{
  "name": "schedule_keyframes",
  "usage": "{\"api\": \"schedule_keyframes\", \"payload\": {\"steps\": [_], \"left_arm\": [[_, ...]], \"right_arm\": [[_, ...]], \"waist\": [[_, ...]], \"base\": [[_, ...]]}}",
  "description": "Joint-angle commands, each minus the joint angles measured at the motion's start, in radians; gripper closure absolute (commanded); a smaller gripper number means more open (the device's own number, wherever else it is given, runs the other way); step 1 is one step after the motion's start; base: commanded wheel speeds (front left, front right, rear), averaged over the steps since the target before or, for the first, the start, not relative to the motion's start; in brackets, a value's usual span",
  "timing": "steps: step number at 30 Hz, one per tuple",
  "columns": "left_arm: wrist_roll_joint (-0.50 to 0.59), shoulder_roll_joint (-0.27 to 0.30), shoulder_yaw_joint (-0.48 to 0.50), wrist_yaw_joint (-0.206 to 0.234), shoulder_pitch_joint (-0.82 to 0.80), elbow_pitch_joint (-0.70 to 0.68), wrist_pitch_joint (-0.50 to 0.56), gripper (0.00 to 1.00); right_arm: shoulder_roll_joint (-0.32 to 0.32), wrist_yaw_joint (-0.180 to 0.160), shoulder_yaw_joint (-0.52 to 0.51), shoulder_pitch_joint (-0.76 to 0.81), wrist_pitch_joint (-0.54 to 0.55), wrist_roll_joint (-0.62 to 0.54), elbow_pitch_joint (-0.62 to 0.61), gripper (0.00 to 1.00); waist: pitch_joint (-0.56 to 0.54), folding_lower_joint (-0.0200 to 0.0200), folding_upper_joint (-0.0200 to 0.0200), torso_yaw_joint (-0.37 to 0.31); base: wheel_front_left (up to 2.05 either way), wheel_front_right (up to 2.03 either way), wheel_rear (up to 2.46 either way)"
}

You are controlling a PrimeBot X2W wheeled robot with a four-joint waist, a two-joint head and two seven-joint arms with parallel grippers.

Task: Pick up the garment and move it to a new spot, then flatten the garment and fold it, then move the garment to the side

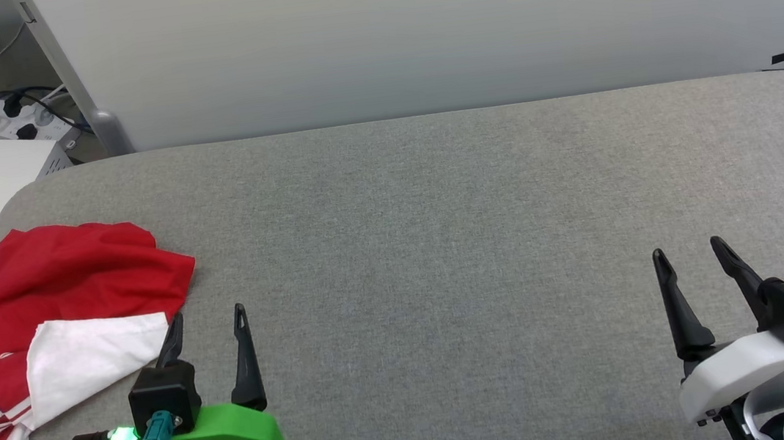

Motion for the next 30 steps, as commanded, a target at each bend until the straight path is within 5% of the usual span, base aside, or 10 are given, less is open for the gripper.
{"api": "schedule_keyframes", "payload": {"steps": [1, 30], "left_arm": [[-0.004, -0.001, 0.000, 0.008, -0.007, -0.006, -0.013, 0.00], [-0.022, -0.003, -0.019, 0.036, 0.003, -0.012, -0.083, 0.00]], "right_arm": [[-0.001, 0.000, -0.001, 0.005, -0.011, 0.011, -0.010, 0.00], [-0.001, 0.000, -0.003, 0.031, -0.081, 0.065, -0.044, 0.00]], "waist": [[0.000, 0.0000, 0.0000, 0.000], [0.000, 0.0000, 0.0000, 0.010]], "base": [[0.00, 0.00, 0.00], [0.00, 0.00, 0.00]]}}
